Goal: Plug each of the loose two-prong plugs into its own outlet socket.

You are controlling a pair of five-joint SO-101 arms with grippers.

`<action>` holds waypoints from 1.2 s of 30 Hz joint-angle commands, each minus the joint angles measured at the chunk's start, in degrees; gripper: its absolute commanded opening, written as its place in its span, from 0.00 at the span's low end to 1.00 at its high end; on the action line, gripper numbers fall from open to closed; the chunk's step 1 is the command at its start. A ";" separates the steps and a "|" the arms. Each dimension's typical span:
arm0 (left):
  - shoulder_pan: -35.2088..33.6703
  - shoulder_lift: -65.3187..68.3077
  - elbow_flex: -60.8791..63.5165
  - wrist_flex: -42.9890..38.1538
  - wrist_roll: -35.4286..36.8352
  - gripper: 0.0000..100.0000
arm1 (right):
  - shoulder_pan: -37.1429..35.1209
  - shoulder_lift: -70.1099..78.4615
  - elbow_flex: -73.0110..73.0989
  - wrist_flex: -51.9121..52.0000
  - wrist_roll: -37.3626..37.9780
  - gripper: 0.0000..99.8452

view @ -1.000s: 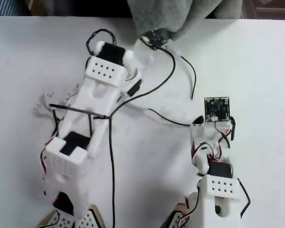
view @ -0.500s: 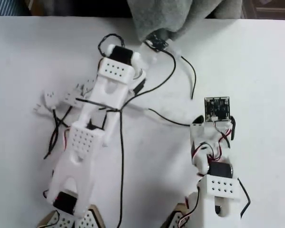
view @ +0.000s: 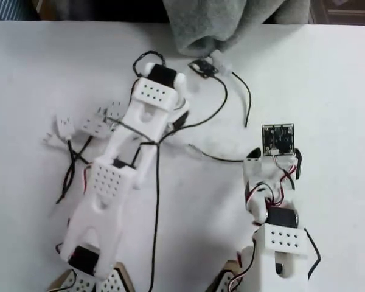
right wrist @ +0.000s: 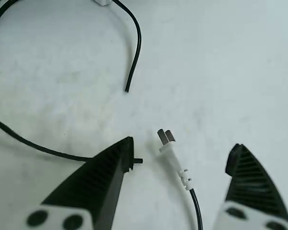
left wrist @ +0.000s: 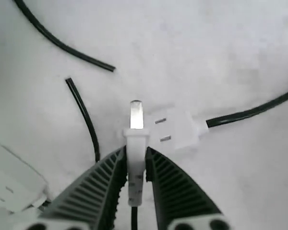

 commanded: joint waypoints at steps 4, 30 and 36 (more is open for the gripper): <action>0.04 -15.87 18.46 0.35 0.18 0.02 | 0.75 -1.01 -0.44 -1.19 -0.35 0.31; 10.07 -52.18 24.35 -1.41 -1.49 0.02 | 0.57 -1.01 -1.23 -1.10 -0.79 0.31; 11.30 -60.18 24.53 -1.32 2.81 0.02 | 0.57 -1.01 -1.23 -0.75 -0.79 0.31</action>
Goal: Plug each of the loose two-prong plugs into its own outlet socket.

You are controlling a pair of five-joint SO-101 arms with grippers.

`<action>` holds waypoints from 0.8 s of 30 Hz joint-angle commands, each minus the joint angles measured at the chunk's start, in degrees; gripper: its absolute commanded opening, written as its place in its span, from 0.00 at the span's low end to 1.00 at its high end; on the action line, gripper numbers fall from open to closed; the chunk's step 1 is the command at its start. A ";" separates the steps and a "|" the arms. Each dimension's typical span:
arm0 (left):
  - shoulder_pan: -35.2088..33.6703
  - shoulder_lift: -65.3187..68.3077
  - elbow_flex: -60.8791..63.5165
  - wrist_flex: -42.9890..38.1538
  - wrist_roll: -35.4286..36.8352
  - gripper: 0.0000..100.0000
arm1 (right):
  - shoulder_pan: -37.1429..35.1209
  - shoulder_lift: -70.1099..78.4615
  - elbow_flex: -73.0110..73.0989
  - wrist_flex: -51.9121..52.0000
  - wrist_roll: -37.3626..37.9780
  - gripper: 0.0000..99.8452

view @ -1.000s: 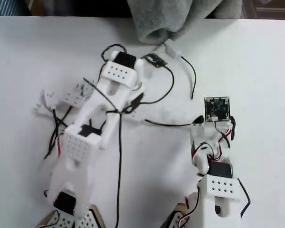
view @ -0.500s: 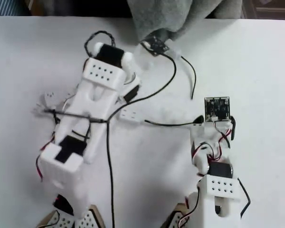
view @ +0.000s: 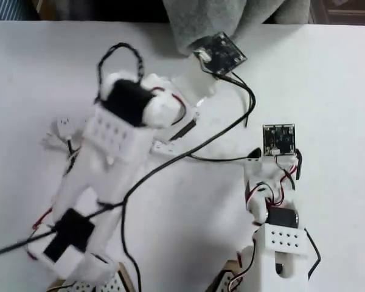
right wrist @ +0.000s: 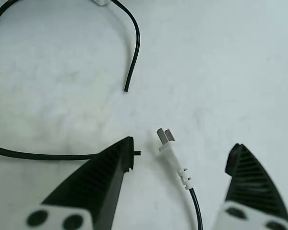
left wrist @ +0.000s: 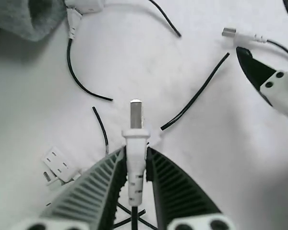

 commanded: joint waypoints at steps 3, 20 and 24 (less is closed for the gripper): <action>0.84 -7.78 0.00 -0.35 1.49 0.02 | 0.40 -1.01 -1.14 -0.75 -0.44 0.31; 2.95 -63.87 61.10 -42.11 1.58 0.02 | 0.31 -1.01 -1.14 -0.66 -0.44 0.31; 2.95 -74.95 71.03 -49.23 1.67 0.02 | 0.31 -1.01 -1.14 -0.66 -0.44 0.31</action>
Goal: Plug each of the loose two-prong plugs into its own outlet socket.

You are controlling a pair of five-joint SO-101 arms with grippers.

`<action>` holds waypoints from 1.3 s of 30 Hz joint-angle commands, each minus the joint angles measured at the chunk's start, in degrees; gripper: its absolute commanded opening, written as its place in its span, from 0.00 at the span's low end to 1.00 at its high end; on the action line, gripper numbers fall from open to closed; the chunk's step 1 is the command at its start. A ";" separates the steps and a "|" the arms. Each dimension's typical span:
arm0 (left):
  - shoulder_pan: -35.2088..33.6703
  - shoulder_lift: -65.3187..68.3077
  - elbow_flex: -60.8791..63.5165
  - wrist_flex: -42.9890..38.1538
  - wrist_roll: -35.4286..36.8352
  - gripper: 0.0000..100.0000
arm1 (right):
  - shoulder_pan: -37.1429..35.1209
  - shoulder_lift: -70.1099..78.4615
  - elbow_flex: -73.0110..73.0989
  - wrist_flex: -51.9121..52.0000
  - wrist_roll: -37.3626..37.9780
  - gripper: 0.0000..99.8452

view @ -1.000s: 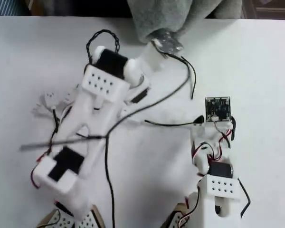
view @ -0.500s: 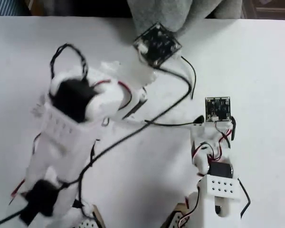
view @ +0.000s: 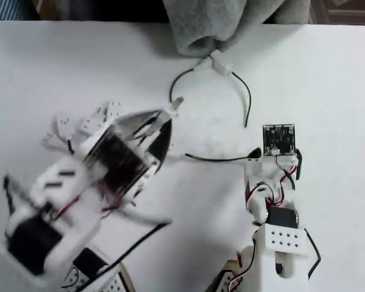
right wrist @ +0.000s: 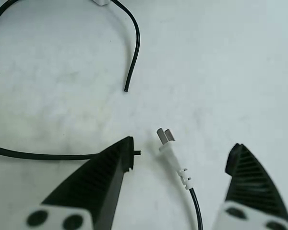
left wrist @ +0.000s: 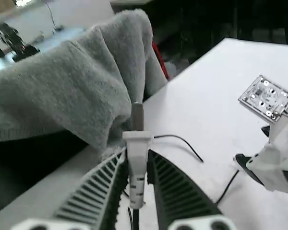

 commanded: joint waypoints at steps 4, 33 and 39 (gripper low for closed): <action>0.31 -15.08 12.04 -10.46 0.53 0.02 | 0.22 -1.01 -1.14 -0.66 -0.44 0.31; -15.78 -36.62 35.52 -25.93 21.10 0.02 | -32.84 27.74 -96.88 48.40 -0.26 0.01; -14.55 -36.62 39.91 -31.03 20.84 0.02 | -40.84 40.66 -119.03 56.84 -0.35 0.04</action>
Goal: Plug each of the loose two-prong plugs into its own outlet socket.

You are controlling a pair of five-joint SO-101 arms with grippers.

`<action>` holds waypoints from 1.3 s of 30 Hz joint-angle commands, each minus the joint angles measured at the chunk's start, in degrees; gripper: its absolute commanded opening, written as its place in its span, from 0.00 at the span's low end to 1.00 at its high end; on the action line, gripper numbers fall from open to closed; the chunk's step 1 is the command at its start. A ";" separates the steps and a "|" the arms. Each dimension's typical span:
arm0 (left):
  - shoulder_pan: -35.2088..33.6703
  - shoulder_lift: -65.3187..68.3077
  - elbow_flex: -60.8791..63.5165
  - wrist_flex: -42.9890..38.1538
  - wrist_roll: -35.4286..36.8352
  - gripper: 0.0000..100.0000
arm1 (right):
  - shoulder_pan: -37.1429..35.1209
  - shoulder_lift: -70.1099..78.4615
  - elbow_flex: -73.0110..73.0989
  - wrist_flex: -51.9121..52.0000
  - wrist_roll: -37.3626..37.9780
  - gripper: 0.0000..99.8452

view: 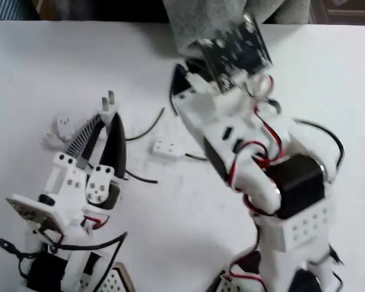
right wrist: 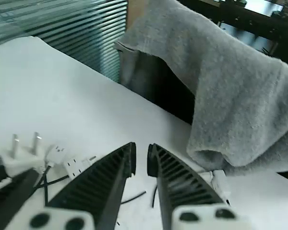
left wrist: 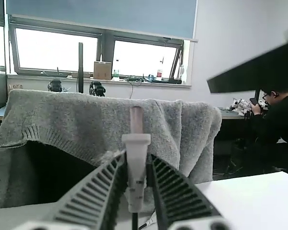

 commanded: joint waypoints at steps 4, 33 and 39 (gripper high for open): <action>2.07 -0.13 1.41 -3.52 0.09 0.02 | -14.37 10.07 -22.42 8.22 -0.35 0.02; 1.63 -0.22 1.23 -3.16 0.09 0.02 | -7.16 28.79 -23.30 11.21 7.03 0.02; 1.63 -0.22 1.23 -3.16 0.09 0.02 | -6.20 25.71 -23.65 9.36 7.03 0.02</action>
